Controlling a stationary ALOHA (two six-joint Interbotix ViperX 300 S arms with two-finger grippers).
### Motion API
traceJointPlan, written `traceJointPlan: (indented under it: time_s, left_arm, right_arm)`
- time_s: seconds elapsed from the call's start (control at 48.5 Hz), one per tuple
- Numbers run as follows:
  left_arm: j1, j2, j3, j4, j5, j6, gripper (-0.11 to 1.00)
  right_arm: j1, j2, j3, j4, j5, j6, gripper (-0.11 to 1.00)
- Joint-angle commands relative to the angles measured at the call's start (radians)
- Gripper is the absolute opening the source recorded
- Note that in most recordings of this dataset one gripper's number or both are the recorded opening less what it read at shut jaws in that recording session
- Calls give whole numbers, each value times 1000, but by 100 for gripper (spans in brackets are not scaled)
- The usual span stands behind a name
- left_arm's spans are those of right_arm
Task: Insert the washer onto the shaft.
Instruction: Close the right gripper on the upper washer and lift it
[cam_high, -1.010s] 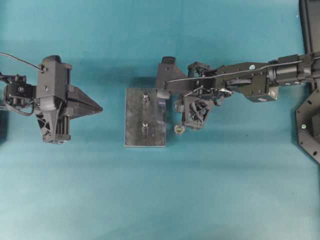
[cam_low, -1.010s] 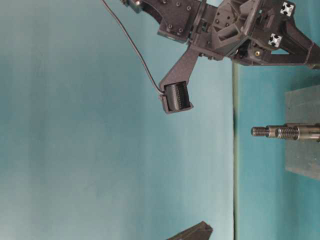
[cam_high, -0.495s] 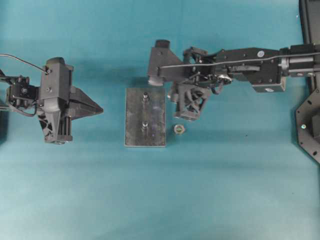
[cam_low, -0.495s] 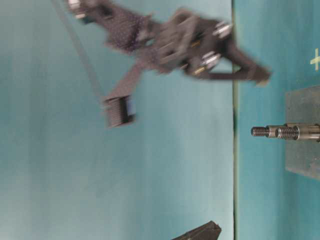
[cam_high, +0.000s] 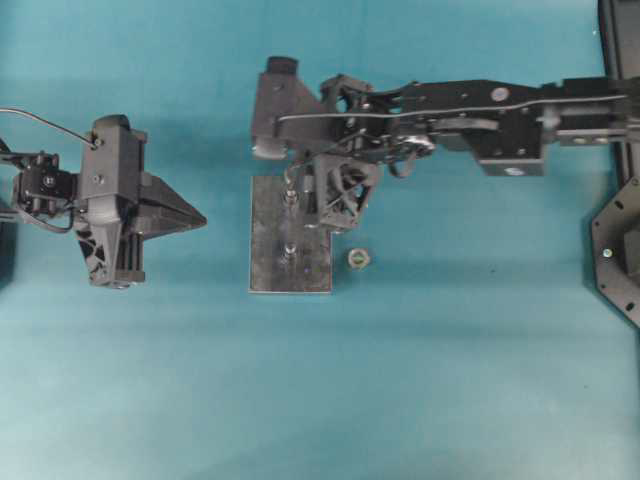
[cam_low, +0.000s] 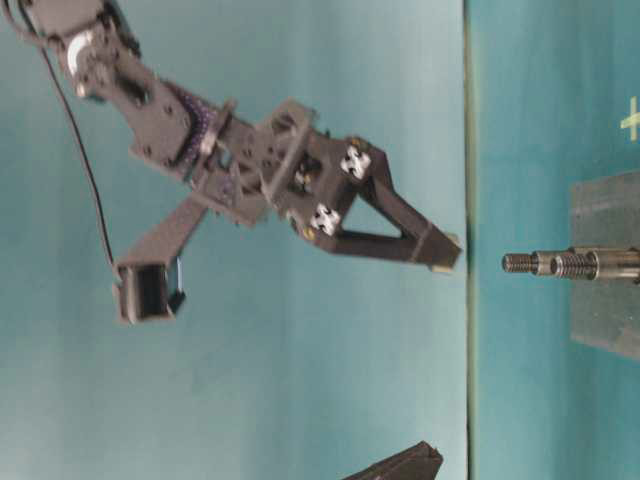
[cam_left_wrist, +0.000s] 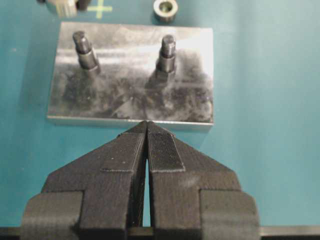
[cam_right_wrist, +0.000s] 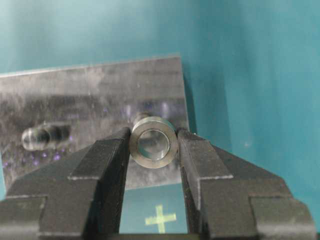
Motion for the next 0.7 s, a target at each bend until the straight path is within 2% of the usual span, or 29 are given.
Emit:
traceJointPlan:
  time_s: [0.0, 0.68]
  left_arm:
    - [2, -5, -9, 2, -8, 2, 0]
    - [-14, -5, -3, 2, -8, -6, 0]
  right_arm:
    - [18, 0, -34, 2, 2, -12, 33]
    - [-6, 57, -63, -32, 32, -2, 33]
